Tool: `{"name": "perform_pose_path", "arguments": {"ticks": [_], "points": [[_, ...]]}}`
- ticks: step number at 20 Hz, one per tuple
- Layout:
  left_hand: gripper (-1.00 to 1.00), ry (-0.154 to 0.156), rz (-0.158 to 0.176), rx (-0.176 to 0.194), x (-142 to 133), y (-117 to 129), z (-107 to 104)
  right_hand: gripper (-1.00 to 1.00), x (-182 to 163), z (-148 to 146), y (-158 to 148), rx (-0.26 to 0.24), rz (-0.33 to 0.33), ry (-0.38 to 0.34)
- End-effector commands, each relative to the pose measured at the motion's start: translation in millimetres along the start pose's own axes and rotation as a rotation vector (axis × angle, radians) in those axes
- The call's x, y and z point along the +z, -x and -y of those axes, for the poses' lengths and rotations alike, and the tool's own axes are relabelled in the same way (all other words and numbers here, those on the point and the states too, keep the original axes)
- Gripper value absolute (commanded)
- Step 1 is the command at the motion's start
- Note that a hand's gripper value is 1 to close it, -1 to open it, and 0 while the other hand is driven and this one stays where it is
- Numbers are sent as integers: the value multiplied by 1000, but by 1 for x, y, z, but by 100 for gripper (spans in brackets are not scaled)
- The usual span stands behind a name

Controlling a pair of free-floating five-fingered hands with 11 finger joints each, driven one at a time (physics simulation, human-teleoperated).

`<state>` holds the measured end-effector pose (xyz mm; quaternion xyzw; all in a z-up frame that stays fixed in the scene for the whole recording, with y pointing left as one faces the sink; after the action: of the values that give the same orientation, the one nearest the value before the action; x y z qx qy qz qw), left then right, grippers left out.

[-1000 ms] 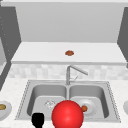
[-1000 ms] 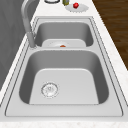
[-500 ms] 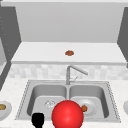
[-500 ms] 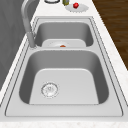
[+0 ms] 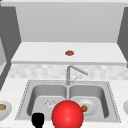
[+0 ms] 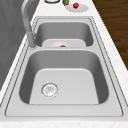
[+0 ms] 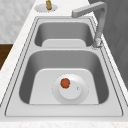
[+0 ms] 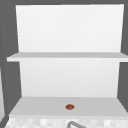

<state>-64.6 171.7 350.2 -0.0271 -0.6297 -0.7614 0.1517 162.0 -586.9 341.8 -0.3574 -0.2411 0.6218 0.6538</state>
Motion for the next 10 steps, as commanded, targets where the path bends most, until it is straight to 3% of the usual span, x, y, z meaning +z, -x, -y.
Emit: {"name": "perform_pose_path", "arguments": {"ticks": [1, 7, 10], "points": [[0, 0, 0, 0, 0, 0, 0, -100, -8, -5, -9, 23, -12, -40], [0, 0, 0, 0, 0, 0, 0, -100, -42, 3, -7, -18, 11, 0], [0, 0, 0, 0, 0, 0, 0, -100, -54, -4, -13, 4, 2, -14]]}}
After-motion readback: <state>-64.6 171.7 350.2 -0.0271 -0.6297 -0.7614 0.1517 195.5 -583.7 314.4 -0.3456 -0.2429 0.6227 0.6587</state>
